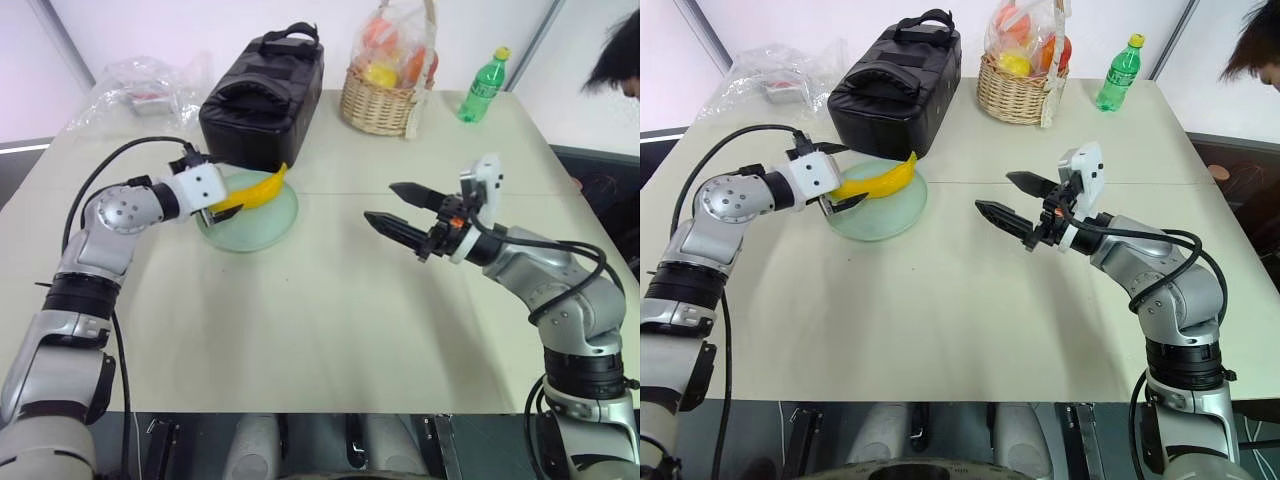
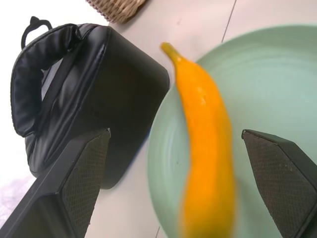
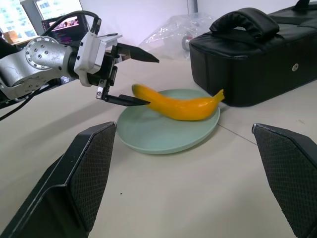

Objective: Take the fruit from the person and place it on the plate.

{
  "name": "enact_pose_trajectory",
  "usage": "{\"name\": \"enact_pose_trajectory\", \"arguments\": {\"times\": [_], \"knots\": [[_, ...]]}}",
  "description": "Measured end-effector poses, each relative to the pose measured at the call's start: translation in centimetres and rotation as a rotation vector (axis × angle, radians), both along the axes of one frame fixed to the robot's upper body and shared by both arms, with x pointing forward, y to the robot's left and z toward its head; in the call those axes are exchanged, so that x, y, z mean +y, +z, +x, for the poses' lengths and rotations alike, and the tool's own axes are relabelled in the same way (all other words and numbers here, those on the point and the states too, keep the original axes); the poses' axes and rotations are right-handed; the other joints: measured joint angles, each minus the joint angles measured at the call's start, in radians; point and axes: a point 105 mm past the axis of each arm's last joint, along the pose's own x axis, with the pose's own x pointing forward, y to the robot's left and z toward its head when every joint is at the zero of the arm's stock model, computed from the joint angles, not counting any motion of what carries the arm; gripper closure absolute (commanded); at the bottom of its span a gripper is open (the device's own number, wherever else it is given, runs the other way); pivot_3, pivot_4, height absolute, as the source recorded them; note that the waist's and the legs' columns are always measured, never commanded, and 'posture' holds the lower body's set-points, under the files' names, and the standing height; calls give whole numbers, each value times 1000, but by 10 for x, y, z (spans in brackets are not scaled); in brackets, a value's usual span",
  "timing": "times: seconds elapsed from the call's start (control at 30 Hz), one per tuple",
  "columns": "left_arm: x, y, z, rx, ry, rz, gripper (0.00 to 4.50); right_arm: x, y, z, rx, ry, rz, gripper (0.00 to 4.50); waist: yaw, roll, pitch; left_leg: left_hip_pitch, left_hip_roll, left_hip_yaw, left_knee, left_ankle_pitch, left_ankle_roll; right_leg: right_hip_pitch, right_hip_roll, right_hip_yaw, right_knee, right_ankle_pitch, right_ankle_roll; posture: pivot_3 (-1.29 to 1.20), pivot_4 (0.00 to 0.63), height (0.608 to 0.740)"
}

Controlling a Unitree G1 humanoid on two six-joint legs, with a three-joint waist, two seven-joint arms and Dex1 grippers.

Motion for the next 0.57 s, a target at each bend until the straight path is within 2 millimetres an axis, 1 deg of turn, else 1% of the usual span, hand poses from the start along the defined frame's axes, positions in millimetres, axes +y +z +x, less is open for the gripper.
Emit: {"name": "enact_pose_trajectory", "arguments": {"times": [0.07,0.13,0.2,0.23,0.37,0.4,0.57], "knots": [[-3,12,0,-3,12,-152,51,0,0,0,-2,0,0,0,0,0,0,0,0,0,0,0,0,0,0,0,0,0,0,0,150,740],[-3,26,-4,8,27,-401,51,0,0,0,-1,0,1,0,-1,0,0,0,0,-1,1,0,0,0,0,0,0,0,0,0,150,740],[2,32,-12,43,45,-580,51,-2,-2,0,4,-5,2,0,-5,0,0,0,0,-1,1,0,0,0,0,0,0,0,0,0,150,740],[5,32,-17,64,55,-642,51,-4,-2,1,9,-13,4,0,-7,0,0,0,0,-1,1,0,0,0,0,0,1,0,0,0,150,740],[15,34,-38,111,90,-795,51,-16,-3,8,15,-55,3,0,-20,0,0,0,0,-2,1,0,0,0,0,0,2,0,0,0,150,740],[20,33,-44,120,112,-842,51,-21,-2,13,4,-77,1,0,-22,0,0,1,0,-2,1,0,0,0,-1,0,2,0,0,0,150,740],[50,32,-63,106,254,-972,51,-42,-4,35,-27,-202,-15,0,-23,0,0,1,0,-2,1,0,0,0,0,0,3,0,0,0,150,740]]}}
